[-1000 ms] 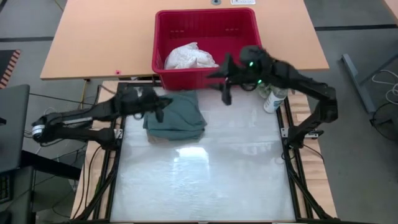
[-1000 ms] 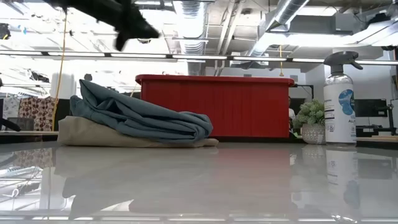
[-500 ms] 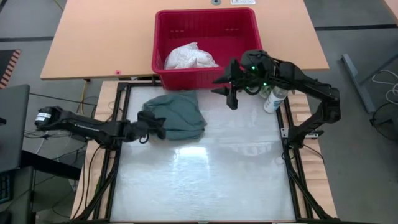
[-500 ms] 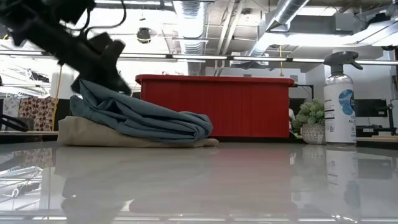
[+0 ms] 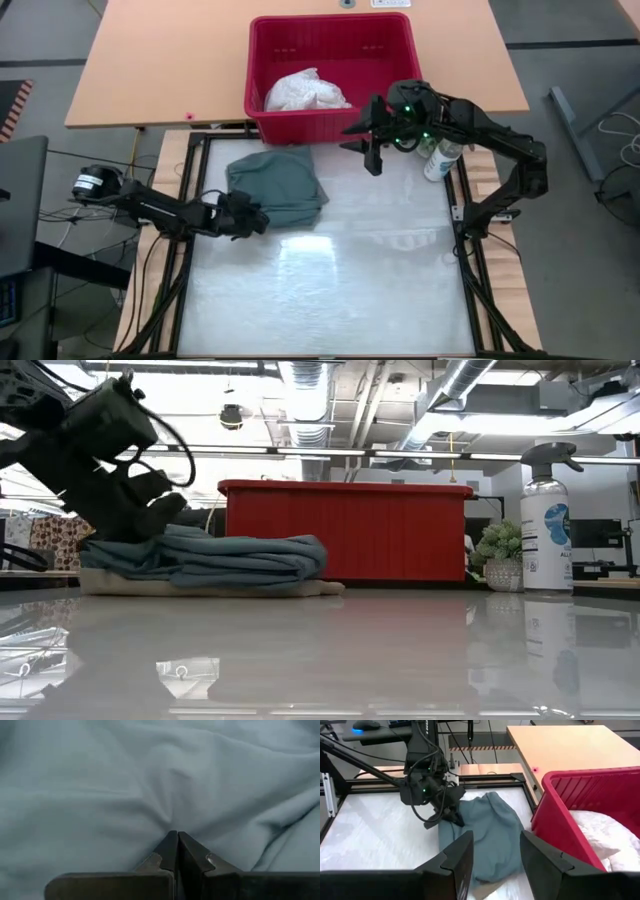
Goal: Fold Laundry from Bin
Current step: Stack the folded blue pants on top of the folded brown short pants
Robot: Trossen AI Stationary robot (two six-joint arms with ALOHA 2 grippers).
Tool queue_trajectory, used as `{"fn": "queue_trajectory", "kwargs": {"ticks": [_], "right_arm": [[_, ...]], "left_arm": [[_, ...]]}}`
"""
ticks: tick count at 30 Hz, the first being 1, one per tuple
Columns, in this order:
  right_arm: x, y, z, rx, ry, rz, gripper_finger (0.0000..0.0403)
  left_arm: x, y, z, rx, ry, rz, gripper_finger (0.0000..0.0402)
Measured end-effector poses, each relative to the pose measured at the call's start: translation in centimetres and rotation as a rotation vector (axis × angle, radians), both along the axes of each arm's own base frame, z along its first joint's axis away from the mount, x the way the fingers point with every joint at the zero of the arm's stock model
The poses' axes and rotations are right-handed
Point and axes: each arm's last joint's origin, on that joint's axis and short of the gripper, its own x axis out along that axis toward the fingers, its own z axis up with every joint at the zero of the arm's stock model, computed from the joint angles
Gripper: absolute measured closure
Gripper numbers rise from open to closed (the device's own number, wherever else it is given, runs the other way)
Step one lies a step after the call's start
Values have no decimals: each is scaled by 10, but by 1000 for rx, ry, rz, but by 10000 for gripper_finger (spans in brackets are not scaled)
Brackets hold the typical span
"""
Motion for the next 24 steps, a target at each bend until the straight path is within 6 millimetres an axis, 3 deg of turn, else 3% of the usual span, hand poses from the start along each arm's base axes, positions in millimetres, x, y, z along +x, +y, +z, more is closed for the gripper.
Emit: {"fn": "queue_trajectory", "kwargs": {"ticks": [9,15,20,24], "right_arm": [[-1,0,-3,-7,33,9,219],[-3,1,-6,-23,76,24,219],[-4,-1,-7,-62,91,38,219],[-7,-11,-8,-83,109,17,219]], "left_arm": [[-35,5,0,-56,68,289,401],[-55,6,15,-84,75,452,401],[-54,6,18,-98,52,441,401],[-43,5,33,-126,-44,472,401]]}}
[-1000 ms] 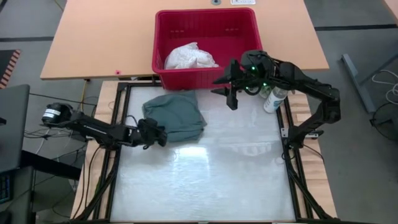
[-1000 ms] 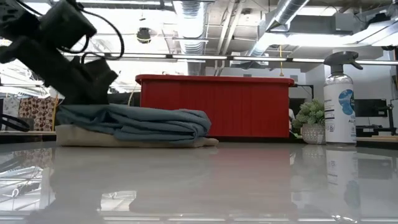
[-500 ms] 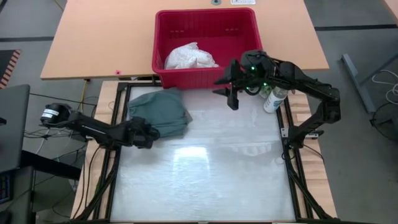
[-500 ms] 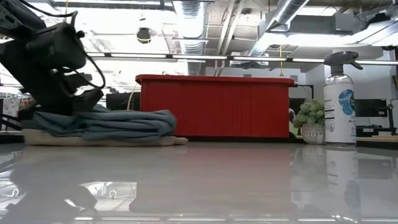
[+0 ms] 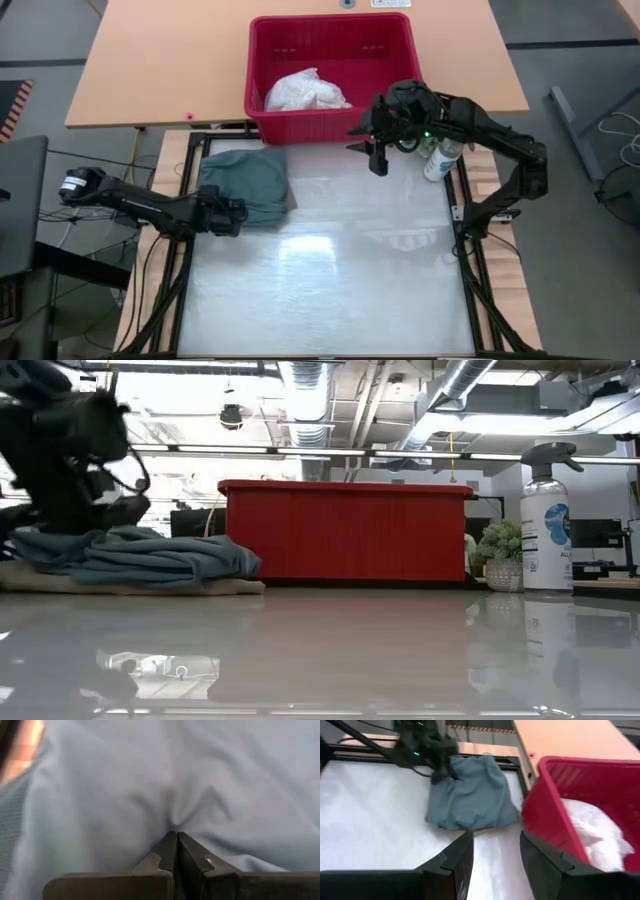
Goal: Fold Laundry from Bin
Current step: Stack the folded blue pants on top of the folded brown short pants, then fold the white shirt in the red bin
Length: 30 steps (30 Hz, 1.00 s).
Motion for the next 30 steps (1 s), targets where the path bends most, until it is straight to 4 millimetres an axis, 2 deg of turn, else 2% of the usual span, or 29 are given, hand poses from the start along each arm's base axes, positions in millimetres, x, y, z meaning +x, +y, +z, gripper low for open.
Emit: {"fn": "queue_trajectory", "kwargs": {"ticks": [6,11,14,17,19,25,30], "right_arm": [[-8,-21,6,-70,-29,-42,219],[-16,-47,19,-125,-152,-136,219],[-16,-68,23,-148,-224,-211,219],[-9,-99,20,-154,-296,-299,214],[2,-124,10,-133,-324,-336,206],[44,-198,-43,-38,-362,-382,165],[80,-249,-80,5,-330,-427,142]], "left_arm": [[27,-2,50,65,-44,-142,401],[44,-4,109,137,-115,-262,402],[49,-3,143,240,-135,-312,402],[50,0,175,365,-152,-289,400],[50,6,193,442,-122,-288,391],[53,29,243,582,-76,-427,329],[50,50,262,625,-86,-464,272]]}}
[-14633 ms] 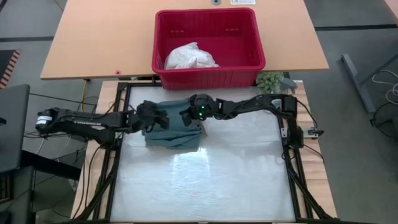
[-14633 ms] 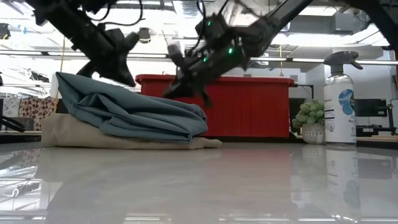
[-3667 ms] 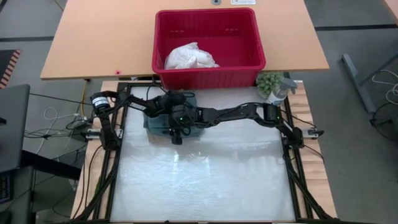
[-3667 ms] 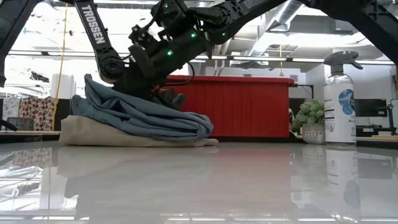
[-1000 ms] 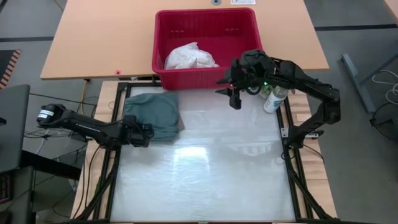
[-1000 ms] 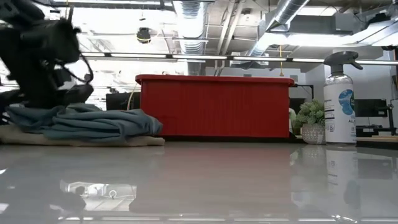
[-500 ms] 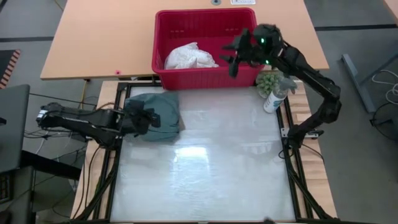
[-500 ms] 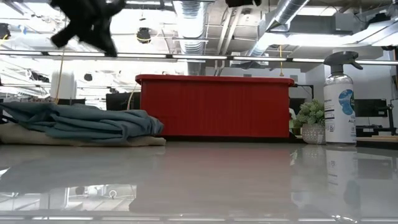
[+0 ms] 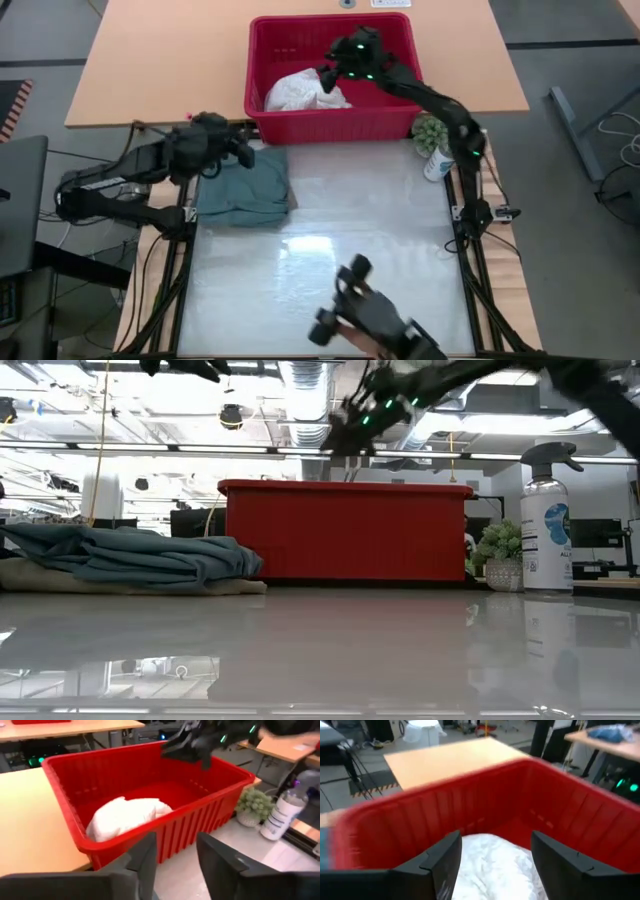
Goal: Fold Laundry from Bin
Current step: Fold the white shirt in the red bin
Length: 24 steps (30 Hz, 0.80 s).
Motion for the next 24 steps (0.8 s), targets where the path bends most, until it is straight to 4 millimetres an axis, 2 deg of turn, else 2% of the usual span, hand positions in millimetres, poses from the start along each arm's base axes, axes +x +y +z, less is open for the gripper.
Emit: {"fn": "queue_trajectory", "kwargs": {"ticks": [4,6,10,16,20,22,24], "right_arm": [[23,-29,-23,57,36,29,137],[28,-37,-38,93,52,42,137],[24,-45,-65,201,88,47,137],[15,-50,-74,277,141,48,137],[13,-46,-71,295,148,65,137],[6,-42,-54,285,137,63,137],[-7,-35,-23,239,107,59,137]], "left_arm": [[-5,15,0,-27,-4,39,243],[-7,21,-1,-47,-12,41,234],[-9,32,-2,-82,-28,30,230],[-9,46,-6,-114,-28,59,232],[0,61,-7,-109,-56,41,232],[8,77,-8,-86,-85,19,232],[19,98,-11,-44,-93,0,232]]}}
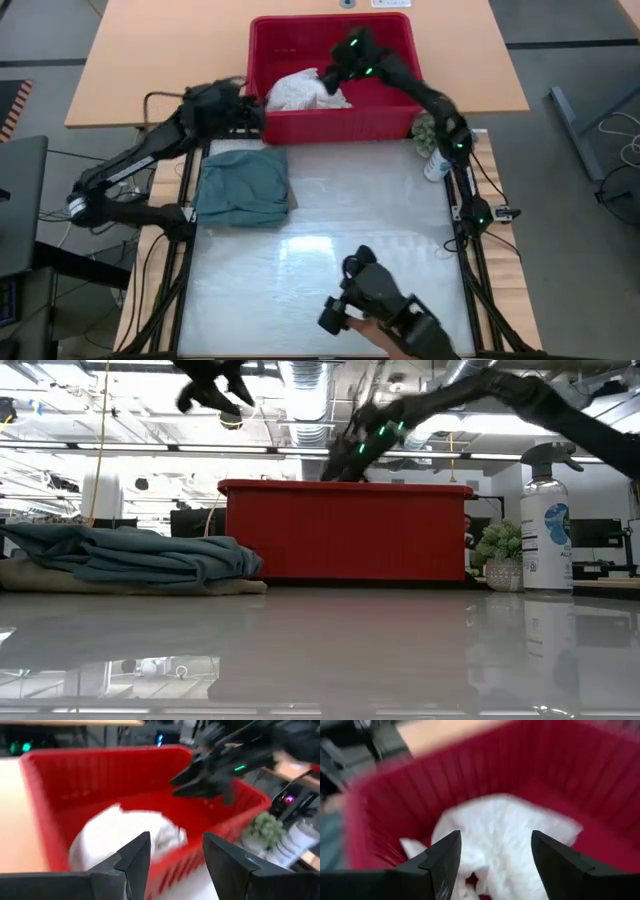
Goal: Fold Laundry from Bin
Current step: Fold the white shirt in the red bin
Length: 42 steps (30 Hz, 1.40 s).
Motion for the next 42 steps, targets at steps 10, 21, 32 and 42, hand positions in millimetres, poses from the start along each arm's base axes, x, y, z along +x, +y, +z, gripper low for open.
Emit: {"fn": "queue_trajectory", "kwargs": {"ticks": [10,21,32,42], "right_arm": [[-60,57,98,-193,22,-83,137],[-83,80,108,-95,104,-83,137],[-95,75,101,-134,226,-36,137],[-113,60,101,-146,239,-81,137]], "left_arm": [[55,132,-35,10,90,-200,232],[116,221,-66,-139,298,-337,232],[138,239,-107,-389,342,-463,232],[141,229,-111,-341,554,-351,232]]}}
